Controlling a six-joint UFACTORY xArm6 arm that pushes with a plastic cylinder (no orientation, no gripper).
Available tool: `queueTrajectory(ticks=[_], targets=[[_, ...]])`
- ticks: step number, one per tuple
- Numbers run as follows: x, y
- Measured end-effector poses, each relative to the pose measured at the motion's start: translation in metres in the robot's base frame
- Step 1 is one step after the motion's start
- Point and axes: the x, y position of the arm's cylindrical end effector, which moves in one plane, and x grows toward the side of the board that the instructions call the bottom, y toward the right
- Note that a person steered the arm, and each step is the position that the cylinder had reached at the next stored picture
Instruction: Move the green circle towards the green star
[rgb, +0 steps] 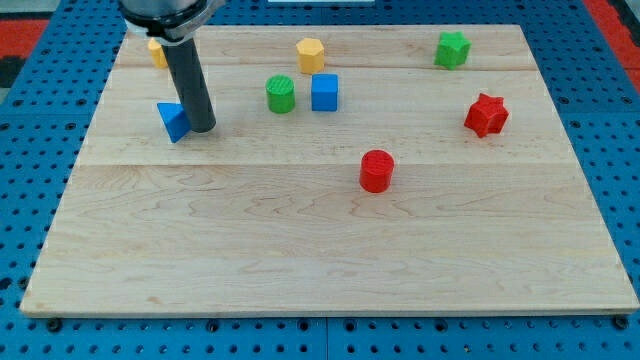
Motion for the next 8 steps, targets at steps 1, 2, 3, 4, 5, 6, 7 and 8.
queueTrajectory(ticks=[1,2,3,4,5,6,7,8], targets=[[-0.004,-0.053],[-0.016,-0.062],[-0.021,-0.052],[-0.026,-0.042],[-0.026,-0.042],[-0.026,-0.017],[-0.026,0.054],[-0.025,0.065]])
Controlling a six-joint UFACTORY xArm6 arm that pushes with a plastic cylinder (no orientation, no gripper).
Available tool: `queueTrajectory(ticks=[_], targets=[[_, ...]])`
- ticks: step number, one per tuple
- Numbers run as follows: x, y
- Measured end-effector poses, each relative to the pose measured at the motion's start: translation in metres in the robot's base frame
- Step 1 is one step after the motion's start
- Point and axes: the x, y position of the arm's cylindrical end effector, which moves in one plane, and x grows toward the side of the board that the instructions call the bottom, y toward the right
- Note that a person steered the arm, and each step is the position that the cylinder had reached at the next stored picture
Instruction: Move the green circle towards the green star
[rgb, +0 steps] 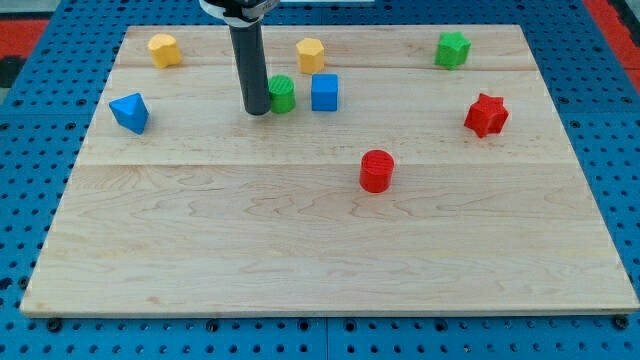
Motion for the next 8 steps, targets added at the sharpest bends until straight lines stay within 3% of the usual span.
queueTrajectory(ticks=[1,3,6,8], targets=[[0.0,0.0],[-0.049,0.008],[-0.032,0.102],[-0.032,0.208]])
